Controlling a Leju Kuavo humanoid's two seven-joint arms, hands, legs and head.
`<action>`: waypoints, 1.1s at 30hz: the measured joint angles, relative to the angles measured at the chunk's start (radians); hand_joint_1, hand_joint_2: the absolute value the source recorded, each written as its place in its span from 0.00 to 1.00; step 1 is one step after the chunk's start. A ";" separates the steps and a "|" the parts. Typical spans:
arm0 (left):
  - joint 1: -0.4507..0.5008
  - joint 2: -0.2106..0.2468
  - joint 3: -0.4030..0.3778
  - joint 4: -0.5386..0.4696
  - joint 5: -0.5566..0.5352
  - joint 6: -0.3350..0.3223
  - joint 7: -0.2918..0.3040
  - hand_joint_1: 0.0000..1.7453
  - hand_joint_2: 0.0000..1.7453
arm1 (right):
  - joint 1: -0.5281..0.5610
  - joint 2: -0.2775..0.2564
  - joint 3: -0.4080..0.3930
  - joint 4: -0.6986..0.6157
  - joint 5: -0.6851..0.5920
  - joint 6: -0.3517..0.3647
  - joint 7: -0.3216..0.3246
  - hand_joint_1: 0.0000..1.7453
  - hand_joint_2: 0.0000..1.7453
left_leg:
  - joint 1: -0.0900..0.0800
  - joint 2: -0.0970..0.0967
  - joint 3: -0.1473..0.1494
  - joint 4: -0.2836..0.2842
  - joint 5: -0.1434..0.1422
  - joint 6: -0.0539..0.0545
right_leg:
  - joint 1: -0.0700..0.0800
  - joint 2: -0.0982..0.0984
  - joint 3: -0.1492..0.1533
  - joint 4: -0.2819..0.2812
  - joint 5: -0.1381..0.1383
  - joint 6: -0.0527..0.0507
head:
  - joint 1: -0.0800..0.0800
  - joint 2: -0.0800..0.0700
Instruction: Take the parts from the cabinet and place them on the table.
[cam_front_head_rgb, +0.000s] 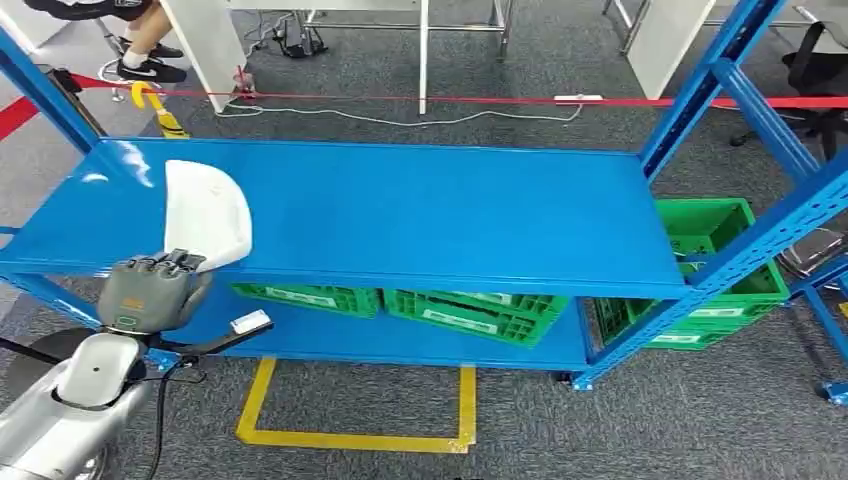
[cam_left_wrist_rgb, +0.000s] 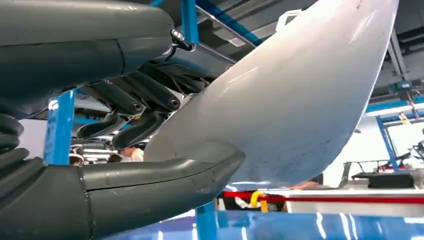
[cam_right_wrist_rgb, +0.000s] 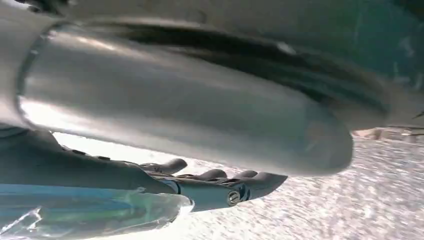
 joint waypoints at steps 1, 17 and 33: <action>0.002 0.001 0.000 0.000 0.000 -0.001 0.000 1.00 1.00 | 0.000 0.000 0.000 0.000 -0.002 0.000 0.000 0.00 0.00 | 0.000 0.000 -0.012 0.001 0.010 -0.003 | 0.000 0.000 0.049 -0.055 0.038 -0.003 | 0.000 0.000; 0.003 0.040 -0.017 -0.010 -0.001 -0.003 0.016 1.00 1.00 | -0.004 0.000 0.000 -0.001 -0.016 0.010 0.001 0.00 0.00 | 0.012 0.000 -0.008 0.197 -0.061 -0.070 | -0.001 -0.006 0.080 -0.306 0.125 -0.049 | -0.006 0.000; -0.006 0.071 -0.043 -0.033 -0.001 -0.018 0.032 1.00 1.00 | -0.004 -0.002 0.000 -0.001 -0.022 0.010 0.000 0.00 0.00 | -0.005 0.001 -0.040 -0.006 0.036 -0.004 | 0.007 -0.003 0.149 -0.155 0.053 -0.019 | 0.000 0.000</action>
